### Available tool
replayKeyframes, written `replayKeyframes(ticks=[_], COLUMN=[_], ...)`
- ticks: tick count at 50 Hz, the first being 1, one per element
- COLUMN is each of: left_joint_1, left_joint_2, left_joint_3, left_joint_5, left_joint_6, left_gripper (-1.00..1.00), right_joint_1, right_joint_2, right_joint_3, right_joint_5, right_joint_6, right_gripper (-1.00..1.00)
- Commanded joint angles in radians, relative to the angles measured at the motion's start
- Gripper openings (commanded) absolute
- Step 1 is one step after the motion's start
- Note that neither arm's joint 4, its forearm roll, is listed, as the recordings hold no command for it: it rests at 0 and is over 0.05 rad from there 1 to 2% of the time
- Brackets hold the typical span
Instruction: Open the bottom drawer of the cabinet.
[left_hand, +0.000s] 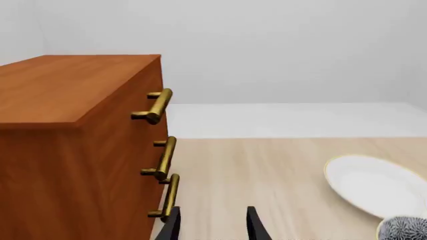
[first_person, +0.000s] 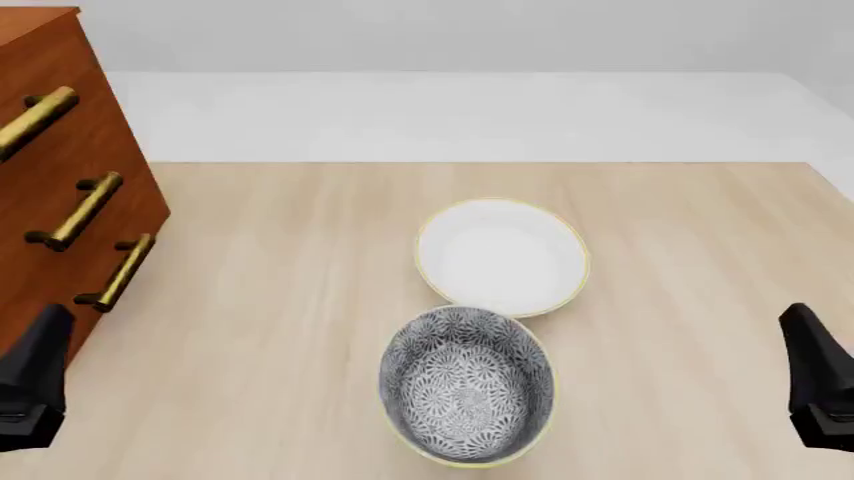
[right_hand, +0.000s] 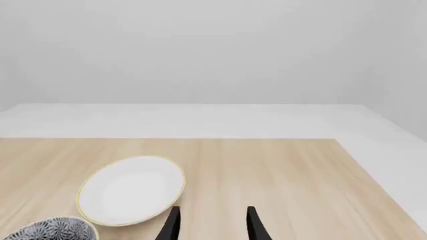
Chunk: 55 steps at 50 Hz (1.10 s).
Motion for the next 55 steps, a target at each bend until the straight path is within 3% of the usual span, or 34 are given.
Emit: replayKeyframes(ticks=[1, 17, 21, 23, 27, 37, 55], left_joint_1=[-0.012, -0.052, -0.063, -0.080, -0.082, -0.115, -0.089], left_joint_2=[0.010, 0.159, 0.204, 0.250, 0.311, 0.610, 0.824], left_joint_3=[-0.001, 0.002, 0.002, 0.002, 0.002, 0.002, 0.002], left_joint_5=[-0.001, -0.128, -0.159, -0.183, -0.232, -0.489, -0.621], left_joint_6=[0.031, 0.121, 0.180, 0.267, 0.343, 0.561, 0.790], left_gripper=[1.00, 1.00, 1.00, 1.00, 1.00, 1.00, 1.00], right_joint_1=[0.012, 0.013, 0.010, 0.009, 0.008, 0.008, 0.011], right_joint_2=[0.002, 0.041, 0.045, 0.038, 0.025, 0.017, 0.010], right_joint_3=[-0.010, -0.002, -0.001, -0.002, -0.002, -0.002, -0.001], right_joint_5=[0.013, -0.024, -0.028, -0.021, -0.009, -0.002, 0.002], right_joint_6=[-0.003, 0.003, 0.003, 0.002, 0.003, 0.009, 0.014], right_gripper=[1.00, 1.00, 1.00, 1.00, 1.00, 1.00, 1.00])
